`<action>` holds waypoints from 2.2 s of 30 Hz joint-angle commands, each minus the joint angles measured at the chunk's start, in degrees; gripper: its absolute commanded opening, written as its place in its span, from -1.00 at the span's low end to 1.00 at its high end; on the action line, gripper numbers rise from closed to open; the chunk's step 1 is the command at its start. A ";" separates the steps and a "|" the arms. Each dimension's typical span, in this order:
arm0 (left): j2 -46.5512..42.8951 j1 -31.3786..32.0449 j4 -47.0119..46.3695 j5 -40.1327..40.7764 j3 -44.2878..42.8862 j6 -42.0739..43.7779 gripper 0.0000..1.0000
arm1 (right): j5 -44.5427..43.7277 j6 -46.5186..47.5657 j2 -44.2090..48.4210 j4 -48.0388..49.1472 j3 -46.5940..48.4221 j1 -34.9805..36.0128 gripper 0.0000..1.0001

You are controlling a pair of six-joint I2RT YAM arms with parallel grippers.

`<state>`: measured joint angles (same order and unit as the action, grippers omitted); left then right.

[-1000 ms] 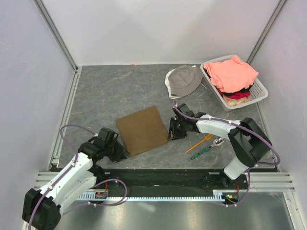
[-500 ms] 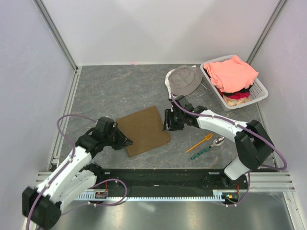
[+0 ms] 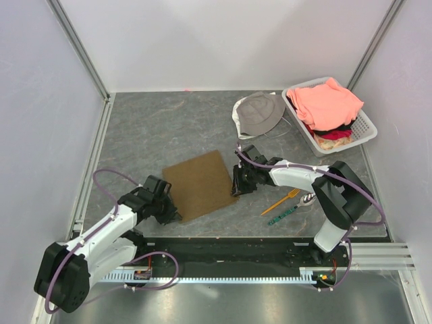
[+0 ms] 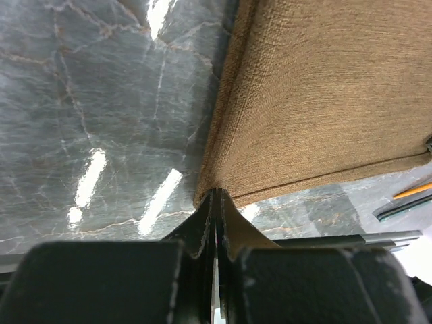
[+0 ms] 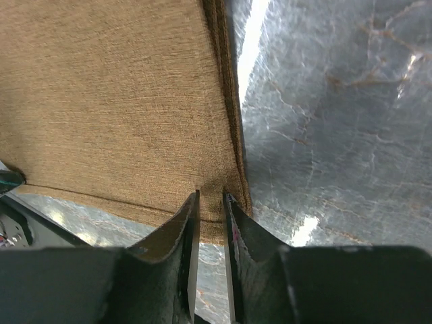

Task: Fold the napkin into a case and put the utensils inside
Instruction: Smooth out the square-folded napkin at the center of the board.

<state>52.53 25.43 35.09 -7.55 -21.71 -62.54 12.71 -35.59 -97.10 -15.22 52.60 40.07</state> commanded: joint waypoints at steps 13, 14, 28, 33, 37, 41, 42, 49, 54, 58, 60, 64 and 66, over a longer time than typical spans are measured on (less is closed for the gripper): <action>5.81 -15.04 -1.32 -6.32 -19.86 17.27 -0.68 | 1.96 -3.42 -6.68 2.63 16.39 10.37 -0.11; 7.65 -18.19 -4.47 -7.64 -20.03 17.89 -0.71 | 3.80 -4.47 -7.22 4.13 16.40 11.07 -0.13; 30.34 -25.34 -13.03 -11.34 -28.03 22.20 -0.96 | 12.24 -13.53 -15.57 20.31 16.49 18.90 -0.69; 34.47 -25.34 -13.73 -8.45 -27.59 22.55 -0.96 | 13.13 -15.03 -16.89 23.22 16.04 19.78 -0.77; 37.90 -26.91 -14.09 -6.78 -27.76 23.17 -0.96 | 13.22 -15.38 -18.82 24.10 15.43 20.13 -0.78; 41.06 -27.10 -14.61 -4.58 -28.64 23.87 -0.96 | 13.39 -16.35 -19.62 26.64 12.45 20.31 -0.80; 41.68 -27.19 -14.96 -4.75 -28.82 23.96 -0.96 | 13.39 -16.35 -20.14 27.08 12.18 20.39 -0.81; 41.17 -27.28 -14.79 -6.42 -29.09 24.05 -0.96 | 11.73 -14.16 -19.89 23.84 12.97 20.39 -0.85; 36.94 -27.80 -13.39 -6.69 -29.35 23.78 -0.96 | 11.11 -12.92 -17.60 21.29 15.08 20.39 -0.85; 36.67 -28.68 -12.77 -5.98 -29.79 24.13 -0.96 | 11.02 -12.92 -16.89 20.59 16.22 20.83 -0.84; 37.37 -28.94 -12.68 -5.72 -29.70 24.49 -0.96 | 11.02 -13.01 -16.89 20.24 17.01 21.10 -0.84; 39.31 -29.38 -12.33 -4.32 -29.44 25.10 -0.96 | 11.19 -13.01 -17.68 20.06 17.98 21.54 -0.84; 40.19 -29.65 -12.50 -3.88 -29.35 25.10 -0.96 | 11.20 -13.10 -18.38 20.06 18.59 21.89 -0.84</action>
<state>90.87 -3.60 22.63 -13.80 -49.98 -40.21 24.25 -49.47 -116.64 4.99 68.34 61.06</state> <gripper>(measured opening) 0.025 0.079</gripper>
